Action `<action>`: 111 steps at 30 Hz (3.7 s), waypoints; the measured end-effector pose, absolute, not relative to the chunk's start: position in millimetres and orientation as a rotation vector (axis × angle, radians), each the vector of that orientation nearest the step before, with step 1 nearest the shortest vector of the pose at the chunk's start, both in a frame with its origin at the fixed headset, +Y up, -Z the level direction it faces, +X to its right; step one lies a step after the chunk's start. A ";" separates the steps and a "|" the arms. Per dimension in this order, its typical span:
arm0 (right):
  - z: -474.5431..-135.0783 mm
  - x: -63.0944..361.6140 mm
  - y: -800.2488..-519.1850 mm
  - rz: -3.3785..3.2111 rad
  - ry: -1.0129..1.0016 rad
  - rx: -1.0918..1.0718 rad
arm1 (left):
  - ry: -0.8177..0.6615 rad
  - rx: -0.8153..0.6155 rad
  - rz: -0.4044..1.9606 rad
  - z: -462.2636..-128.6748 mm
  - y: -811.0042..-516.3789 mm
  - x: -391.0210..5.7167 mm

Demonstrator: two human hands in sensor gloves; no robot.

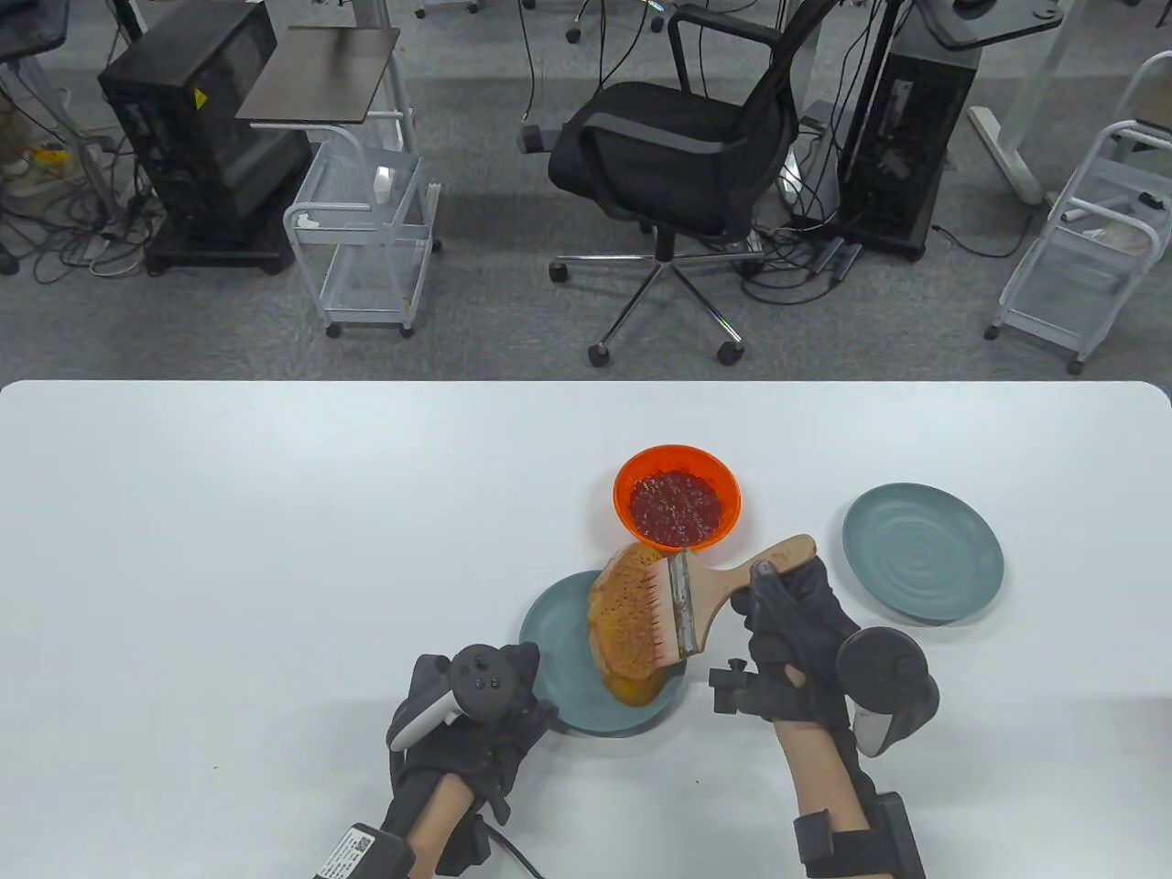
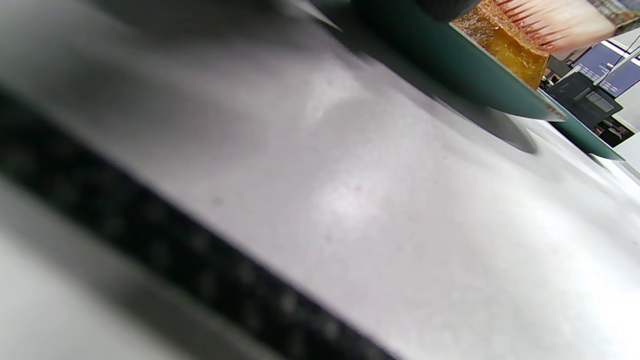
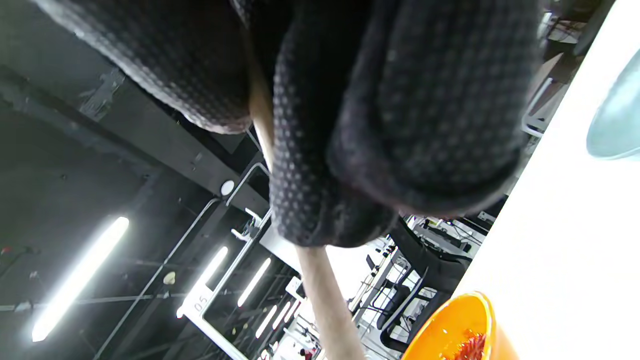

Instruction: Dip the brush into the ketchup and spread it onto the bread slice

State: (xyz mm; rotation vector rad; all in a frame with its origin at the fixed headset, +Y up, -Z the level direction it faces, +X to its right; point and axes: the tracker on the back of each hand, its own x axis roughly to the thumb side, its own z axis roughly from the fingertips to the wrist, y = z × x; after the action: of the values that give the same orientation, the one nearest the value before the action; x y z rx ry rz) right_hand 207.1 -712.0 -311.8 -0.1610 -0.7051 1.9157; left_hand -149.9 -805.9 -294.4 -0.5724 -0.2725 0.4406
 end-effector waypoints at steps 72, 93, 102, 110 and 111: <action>-288.2 293.2 -628.2 1.934 -1.089 0.082 | -0.273 -0.577 0.447 -294.7 -806.2 -151.4; -335.1 326.0 -718.4 2.969 -0.702 0.165 | -0.275 -0.581 0.452 -295.0 -806.4 -151.3; -333.5 323.0 -744.0 3.163 -0.372 0.344 | -0.276 -0.587 0.456 -294.9 -806.1 -151.5; -324.2 320.4 -750.5 3.288 -0.101 0.282 | -0.274 -0.583 0.456 -294.9 -806.1 -151.6; -323.3 320.5 -749.6 3.292 -0.083 0.276 | -0.274 -0.584 0.458 -295.0 -806.0 -151.8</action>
State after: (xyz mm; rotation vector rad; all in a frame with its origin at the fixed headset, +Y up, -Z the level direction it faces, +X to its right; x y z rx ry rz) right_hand 320.5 -749.6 -323.3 0.2756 -0.0828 3.2918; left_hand -151.8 -806.0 -295.0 -0.5836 -0.2736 0.4581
